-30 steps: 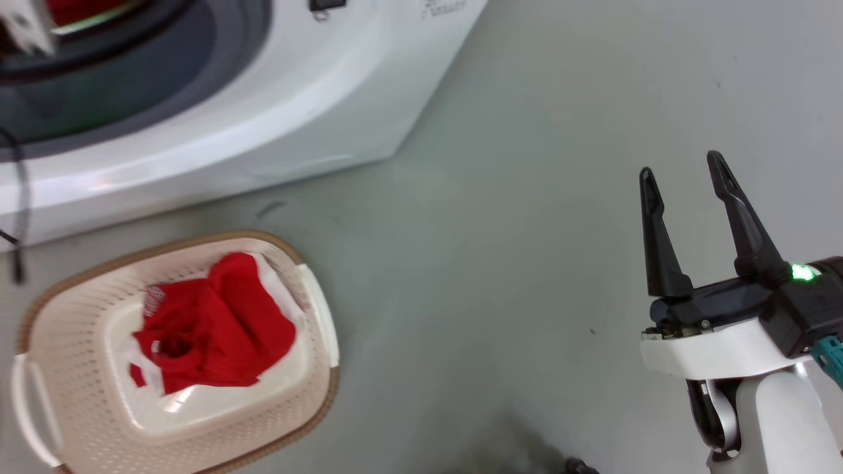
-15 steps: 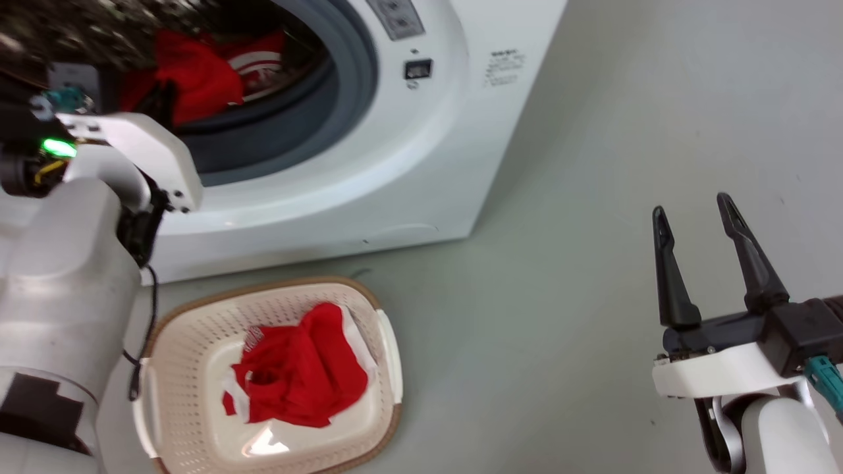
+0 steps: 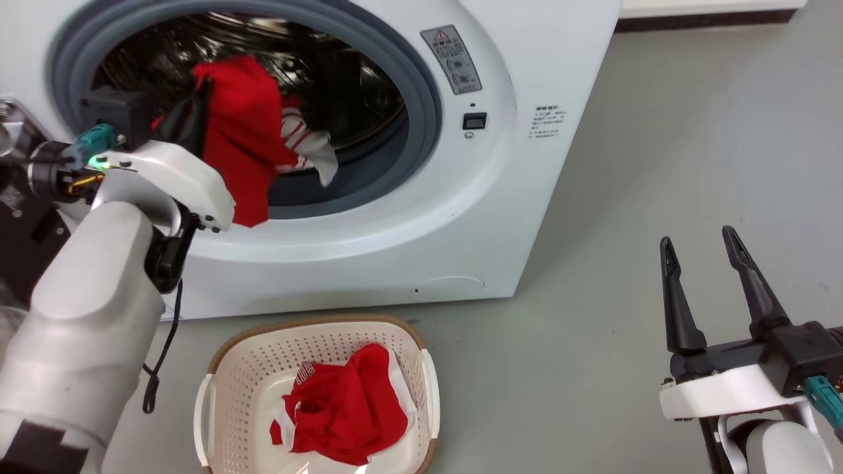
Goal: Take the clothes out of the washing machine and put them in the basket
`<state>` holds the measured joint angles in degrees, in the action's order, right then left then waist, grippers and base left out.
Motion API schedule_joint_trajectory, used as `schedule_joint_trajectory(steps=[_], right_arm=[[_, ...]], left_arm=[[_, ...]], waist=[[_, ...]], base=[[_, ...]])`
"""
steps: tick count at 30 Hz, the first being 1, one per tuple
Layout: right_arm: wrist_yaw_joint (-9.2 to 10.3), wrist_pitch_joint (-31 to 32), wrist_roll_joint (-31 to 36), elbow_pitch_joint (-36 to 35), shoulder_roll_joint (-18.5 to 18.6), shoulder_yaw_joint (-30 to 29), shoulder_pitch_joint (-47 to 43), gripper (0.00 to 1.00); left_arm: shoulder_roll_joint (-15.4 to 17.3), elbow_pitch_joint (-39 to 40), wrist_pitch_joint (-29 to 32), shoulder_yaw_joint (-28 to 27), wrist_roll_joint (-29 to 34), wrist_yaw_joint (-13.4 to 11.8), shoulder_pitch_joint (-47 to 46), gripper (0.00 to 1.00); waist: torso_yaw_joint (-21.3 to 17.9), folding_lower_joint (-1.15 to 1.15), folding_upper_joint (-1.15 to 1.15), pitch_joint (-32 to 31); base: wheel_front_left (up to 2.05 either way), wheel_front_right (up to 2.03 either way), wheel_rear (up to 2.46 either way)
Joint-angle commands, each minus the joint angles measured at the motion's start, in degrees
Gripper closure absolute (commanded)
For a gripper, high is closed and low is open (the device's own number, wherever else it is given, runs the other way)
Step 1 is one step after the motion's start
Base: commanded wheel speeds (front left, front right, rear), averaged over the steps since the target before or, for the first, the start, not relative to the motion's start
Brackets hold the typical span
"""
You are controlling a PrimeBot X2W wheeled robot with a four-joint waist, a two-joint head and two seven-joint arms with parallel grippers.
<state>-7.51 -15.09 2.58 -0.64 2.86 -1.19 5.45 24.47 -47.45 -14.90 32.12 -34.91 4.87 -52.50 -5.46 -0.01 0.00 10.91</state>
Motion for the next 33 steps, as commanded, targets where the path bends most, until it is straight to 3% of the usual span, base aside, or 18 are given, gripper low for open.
schedule_joint_trajectory(steps=[1, 9, 21, 26, 33], right_arm=[[0.05, -0.11, 0.08, 0.06, 0.04, -0.02, -0.9, 0.0], [0.05, -0.11, -0.24, 0.42, 0.04, -0.73, -2.48, 0.0], [0.04, -0.11, -0.81, 0.54, 0.04, -0.76, -3.29, 0.0], [0.04, -0.11, -1.05, 0.78, 0.04, -0.68, -2.72, 0.0], [0.05, -0.11, -0.48, -0.03, 0.05, -0.75, -0.44, 0.0]], left_arm=[[0.74, 2.04, -0.39, -0.85, 0.47, -0.74, 1.61, 1.0], [4.26, 22.97, -0.16, -4.73, 0.9, -5.58, 12.62, 1.0], [8.85, 51.33, 5.5, -6.72, -1.21, -15.98, 29.32, 1.0], [10.74, 56.28, 9.25, -4.96, -0.77, -18.43, 34.72, 1.0], [9.1, 50.16, 10.88, -0.77, -0.9, -17.03, 37.29, 1.0]], waist=[[0.36, 0.01, 0.0, -0.8], [1.08, 0.01, 0.0, -3.22], [1.77, 0.01, 0.0, -3.39], [2.08, 0.01, 0.0, -1.55], [1.35, 0.01, 0.0, 3.46]], base=[[0.0, 0.0, 0.0], [0.0, 0.0, 0.0], [0.0, 0.0, 0.0], [0.0, 0.0, 0.0], [0.0, 0.0, 0.0]])
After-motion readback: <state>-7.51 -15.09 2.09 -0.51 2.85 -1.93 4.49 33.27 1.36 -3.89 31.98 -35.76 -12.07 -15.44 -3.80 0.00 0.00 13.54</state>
